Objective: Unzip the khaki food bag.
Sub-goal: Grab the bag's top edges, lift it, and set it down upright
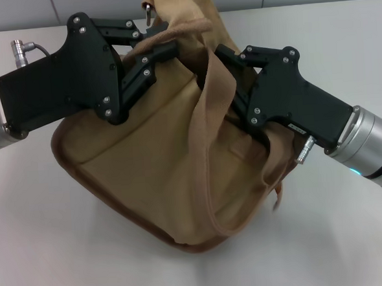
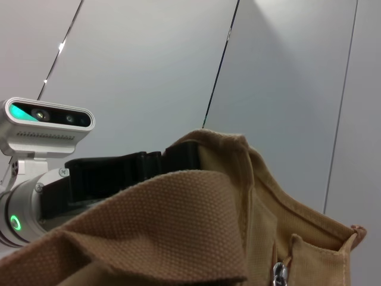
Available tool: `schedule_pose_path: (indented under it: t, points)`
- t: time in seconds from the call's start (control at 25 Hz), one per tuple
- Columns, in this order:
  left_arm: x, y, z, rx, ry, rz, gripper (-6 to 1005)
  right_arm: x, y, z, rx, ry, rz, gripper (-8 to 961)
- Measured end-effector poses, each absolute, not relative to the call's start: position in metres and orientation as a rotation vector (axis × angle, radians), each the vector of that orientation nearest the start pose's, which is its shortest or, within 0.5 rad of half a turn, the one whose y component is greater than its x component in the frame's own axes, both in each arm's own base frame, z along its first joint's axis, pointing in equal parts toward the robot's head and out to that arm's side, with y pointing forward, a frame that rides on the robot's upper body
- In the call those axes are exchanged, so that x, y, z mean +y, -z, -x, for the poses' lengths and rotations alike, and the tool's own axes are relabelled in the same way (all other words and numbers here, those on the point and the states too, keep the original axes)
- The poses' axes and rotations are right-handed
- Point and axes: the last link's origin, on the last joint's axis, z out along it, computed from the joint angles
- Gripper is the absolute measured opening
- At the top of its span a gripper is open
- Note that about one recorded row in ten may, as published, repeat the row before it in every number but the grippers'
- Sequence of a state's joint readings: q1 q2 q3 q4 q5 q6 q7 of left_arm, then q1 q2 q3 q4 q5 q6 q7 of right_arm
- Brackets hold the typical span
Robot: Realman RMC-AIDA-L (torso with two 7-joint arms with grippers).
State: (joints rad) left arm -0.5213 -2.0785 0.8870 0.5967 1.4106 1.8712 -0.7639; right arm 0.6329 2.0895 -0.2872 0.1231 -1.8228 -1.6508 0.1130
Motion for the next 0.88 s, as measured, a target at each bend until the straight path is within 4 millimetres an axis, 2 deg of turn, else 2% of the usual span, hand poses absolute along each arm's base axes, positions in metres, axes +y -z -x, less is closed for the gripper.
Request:
schedule_pose_path:
  t: [0.64, 0.88]
  points:
    - [0.3068, -0.0237, 0.1894, 0.395, 1.332, 2.433, 91, 0.3009, 0.0643, -0.2037, -0.137, -1.188, 2.148, 149]
    - [0.3069, -0.0245, 0.1896, 0.393, 1.336, 2.423, 91, 0.2990, 0.0641, -0.2043, -0.134, -1.193, 2.142, 4]
